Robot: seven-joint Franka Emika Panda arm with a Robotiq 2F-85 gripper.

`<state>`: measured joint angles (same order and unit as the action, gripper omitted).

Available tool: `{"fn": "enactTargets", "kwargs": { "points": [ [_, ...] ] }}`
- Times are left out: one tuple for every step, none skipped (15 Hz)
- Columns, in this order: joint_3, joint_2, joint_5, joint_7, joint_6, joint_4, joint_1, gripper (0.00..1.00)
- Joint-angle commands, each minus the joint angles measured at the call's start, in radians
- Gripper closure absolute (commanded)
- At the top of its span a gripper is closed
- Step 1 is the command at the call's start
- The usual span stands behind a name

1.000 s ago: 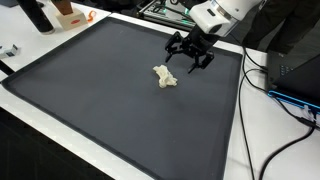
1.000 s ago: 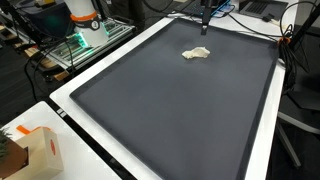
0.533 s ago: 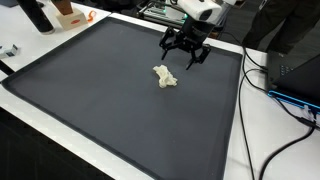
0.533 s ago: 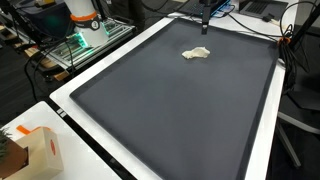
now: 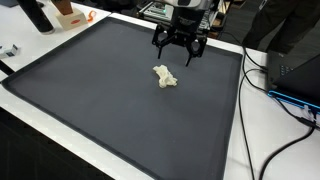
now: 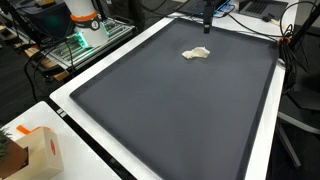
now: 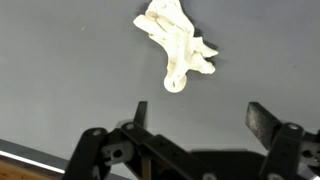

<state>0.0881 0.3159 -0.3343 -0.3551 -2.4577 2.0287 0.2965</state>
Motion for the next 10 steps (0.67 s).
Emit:
{"fn": "enactTargets", "kwargs": {
  "points": [
    [0.03,-0.044,0.143,0.081,-0.019,0.04,-0.053,0.0],
    [0.032,-0.05,0.175,0.093,-0.011,0.038,-0.06,0.0],
    [0.034,-0.054,0.207,0.103,-0.004,0.035,-0.067,0.0],
    [0.038,-0.056,0.246,0.117,0.005,0.031,-0.077,0.0],
    [0.039,-0.057,0.278,0.122,0.016,0.027,-0.084,0.0],
    [0.039,-0.057,0.309,0.124,0.023,0.023,-0.091,0.0],
    [0.038,-0.058,0.336,0.128,0.026,0.021,-0.098,0.0],
    [0.034,-0.058,0.352,0.12,0.032,0.018,-0.1,0.0],
    [0.022,-0.037,0.3,0.105,0.01,-0.001,-0.08,0.0],
    [0.021,-0.037,0.304,0.105,0.011,-0.003,-0.083,0.0]
  ]
}}
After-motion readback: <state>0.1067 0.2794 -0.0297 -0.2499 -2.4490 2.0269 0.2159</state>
